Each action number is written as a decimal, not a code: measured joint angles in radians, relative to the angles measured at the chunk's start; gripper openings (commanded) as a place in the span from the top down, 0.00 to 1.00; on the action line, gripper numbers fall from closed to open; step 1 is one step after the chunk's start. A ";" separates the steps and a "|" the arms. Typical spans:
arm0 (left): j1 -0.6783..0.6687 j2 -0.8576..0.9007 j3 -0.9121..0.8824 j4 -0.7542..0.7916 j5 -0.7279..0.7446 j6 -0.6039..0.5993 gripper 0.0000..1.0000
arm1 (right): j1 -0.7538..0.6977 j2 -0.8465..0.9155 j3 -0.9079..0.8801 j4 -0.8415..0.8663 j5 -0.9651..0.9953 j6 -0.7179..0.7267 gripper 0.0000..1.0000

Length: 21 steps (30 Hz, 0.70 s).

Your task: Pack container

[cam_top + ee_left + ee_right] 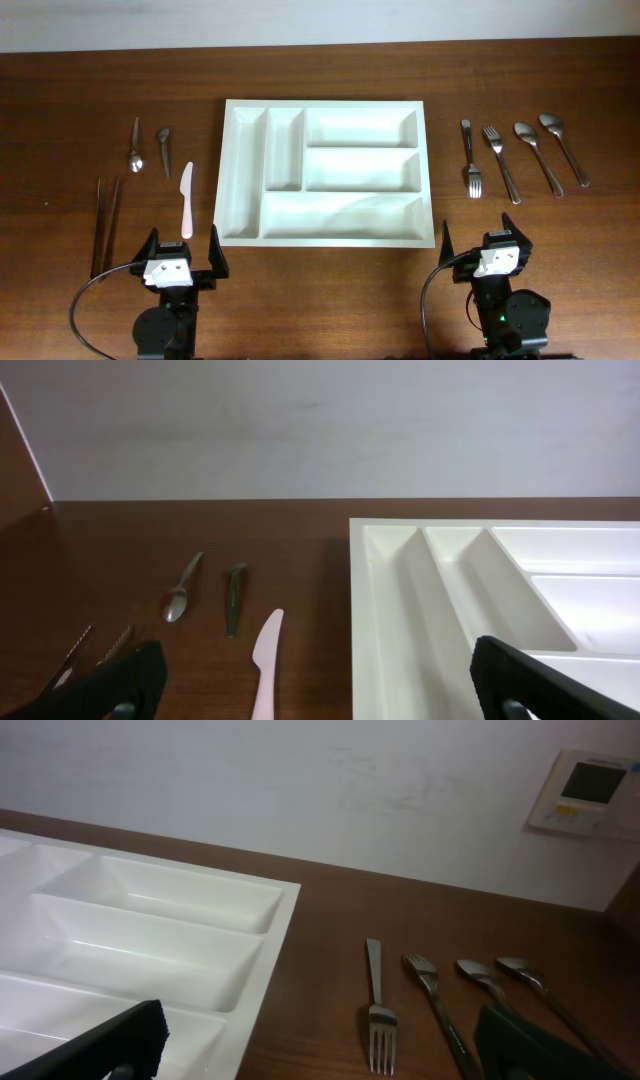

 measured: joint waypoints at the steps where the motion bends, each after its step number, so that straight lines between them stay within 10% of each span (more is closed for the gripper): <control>1: 0.000 0.000 0.000 0.000 0.000 0.000 0.01 | 0.000 0.000 0.000 0.000 0.000 0.000 0.01; 21: 0.000 0.000 0.000 0.000 0.000 0.000 0.01 | 0.000 0.000 0.000 0.000 0.000 0.000 0.01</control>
